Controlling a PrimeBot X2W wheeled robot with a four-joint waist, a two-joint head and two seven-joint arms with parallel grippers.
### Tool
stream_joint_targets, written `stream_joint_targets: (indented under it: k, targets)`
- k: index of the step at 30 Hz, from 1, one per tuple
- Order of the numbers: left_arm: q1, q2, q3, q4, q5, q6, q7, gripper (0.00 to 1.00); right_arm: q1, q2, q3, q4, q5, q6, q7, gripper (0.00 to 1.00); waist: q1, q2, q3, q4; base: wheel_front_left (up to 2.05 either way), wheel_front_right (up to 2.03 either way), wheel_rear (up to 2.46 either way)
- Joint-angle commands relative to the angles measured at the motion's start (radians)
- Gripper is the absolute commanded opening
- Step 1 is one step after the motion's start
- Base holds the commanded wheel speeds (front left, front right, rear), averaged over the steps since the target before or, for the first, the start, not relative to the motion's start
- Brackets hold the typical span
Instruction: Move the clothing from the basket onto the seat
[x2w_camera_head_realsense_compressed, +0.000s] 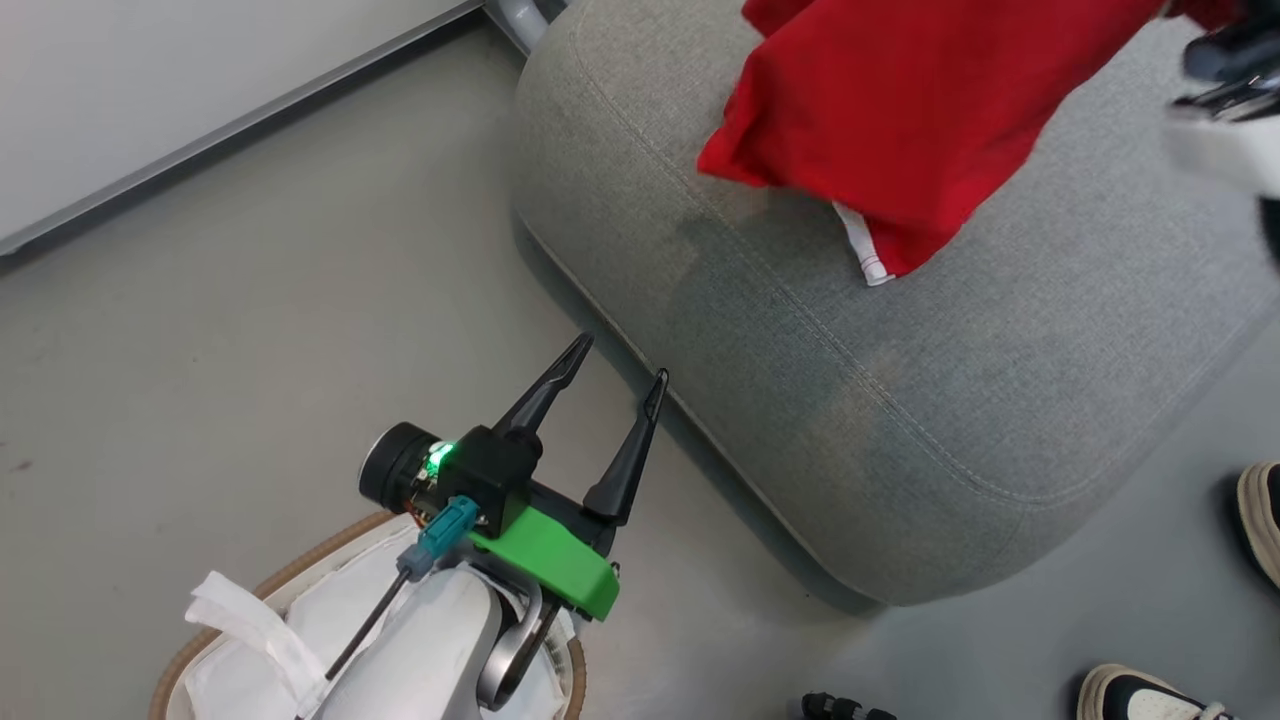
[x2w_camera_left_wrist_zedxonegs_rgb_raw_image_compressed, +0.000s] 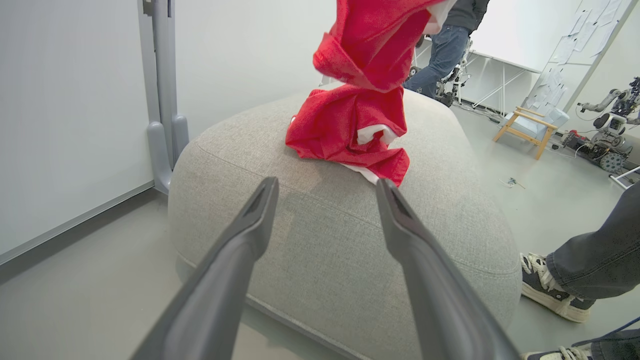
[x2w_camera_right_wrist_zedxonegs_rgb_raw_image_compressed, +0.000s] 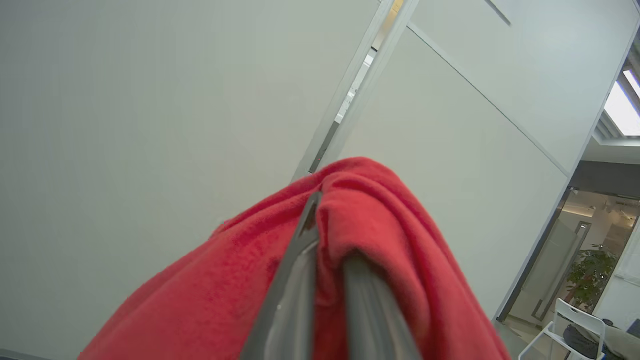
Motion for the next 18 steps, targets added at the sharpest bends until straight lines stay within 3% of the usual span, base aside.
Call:
stream_joint_targets:
  k: [1,10,13,18]
  targets:
    - [-0.003,0.008,0.002,-0.004,0.012,-0.003,-0.001,1.00,-0.048,-0.031,-0.024,0.023,-0.008,-0.001,-0.002,0.00,-0.0001,-0.0001,0.031,0.037,0.00,0.00,0.00]
    - [-0.043,0.020,-0.005,-0.010,0.028,-0.003,-0.001,1.00,-0.203,-0.154,-0.150,0.243,-0.101,-0.001,-0.002,0.00,-0.0001,-0.0001,0.117,0.138,0.00,0.00,0.00]
    - [-0.060,0.023,-0.010,-0.015,0.032,-0.003,-0.001,1.00,-0.214,-0.153,-0.170,0.321,-0.123,-0.001,-0.001,0.00,-0.0001,-0.0001,0.146,0.161,0.00,0.00,0.00]
    - [-0.095,0.020,-0.021,-0.018,0.040,-0.003,-0.001,1.00,-0.142,-0.099,-0.191,0.462,-0.139,-0.001,-0.001,0.00,-0.0001,-0.0001,0.196,0.199,0.00,0.00,0.00]
